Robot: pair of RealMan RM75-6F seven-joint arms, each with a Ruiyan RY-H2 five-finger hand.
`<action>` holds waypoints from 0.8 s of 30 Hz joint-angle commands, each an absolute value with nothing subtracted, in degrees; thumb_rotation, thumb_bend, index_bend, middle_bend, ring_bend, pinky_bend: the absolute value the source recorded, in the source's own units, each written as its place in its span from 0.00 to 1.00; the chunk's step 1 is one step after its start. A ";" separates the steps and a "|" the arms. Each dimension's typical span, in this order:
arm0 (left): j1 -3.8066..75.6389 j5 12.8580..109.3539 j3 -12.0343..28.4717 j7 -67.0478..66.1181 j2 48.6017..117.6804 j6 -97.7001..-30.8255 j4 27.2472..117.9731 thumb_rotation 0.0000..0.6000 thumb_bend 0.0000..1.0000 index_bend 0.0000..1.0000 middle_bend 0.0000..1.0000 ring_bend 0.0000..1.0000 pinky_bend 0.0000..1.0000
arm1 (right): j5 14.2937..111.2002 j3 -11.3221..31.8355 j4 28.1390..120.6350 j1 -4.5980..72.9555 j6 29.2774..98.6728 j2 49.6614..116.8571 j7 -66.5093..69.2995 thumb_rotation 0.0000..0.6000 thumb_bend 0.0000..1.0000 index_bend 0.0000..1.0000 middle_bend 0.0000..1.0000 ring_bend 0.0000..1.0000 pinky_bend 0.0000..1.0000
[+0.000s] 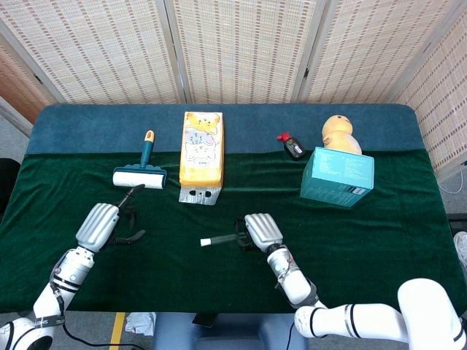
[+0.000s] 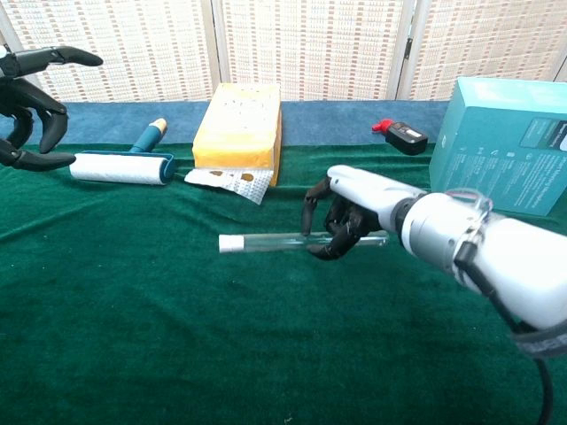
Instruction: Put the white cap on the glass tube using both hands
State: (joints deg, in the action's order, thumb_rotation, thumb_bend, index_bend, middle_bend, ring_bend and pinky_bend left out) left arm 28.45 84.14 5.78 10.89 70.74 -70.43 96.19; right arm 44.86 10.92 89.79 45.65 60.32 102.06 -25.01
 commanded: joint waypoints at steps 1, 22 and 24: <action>27.98 84.41 5.72 11.26 70.99 -71.10 95.89 1.00 0.31 0.00 0.71 0.57 0.73 | 44.62 10.11 87.92 45.74 60.63 103.24 -26.58 1.00 0.89 0.69 0.93 1.00 1.00; 26.09 84.56 5.34 12.70 71.26 -72.11 94.76 1.00 0.31 0.00 0.71 0.58 0.73 | 47.32 9.54 89.36 42.66 62.54 102.20 -28.09 1.00 0.47 0.33 0.93 1.00 1.00; 25.59 83.71 5.38 12.37 70.90 -72.23 94.26 1.00 0.31 0.00 0.71 0.57 0.72 | 48.70 9.69 91.35 41.97 63.70 100.26 -27.93 1.00 0.46 0.31 0.93 1.00 1.00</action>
State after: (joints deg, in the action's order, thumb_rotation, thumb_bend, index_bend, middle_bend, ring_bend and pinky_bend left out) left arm 25.88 84.14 5.36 12.58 71.13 -72.15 94.55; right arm 47.61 9.49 89.95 42.59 62.74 101.63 -28.14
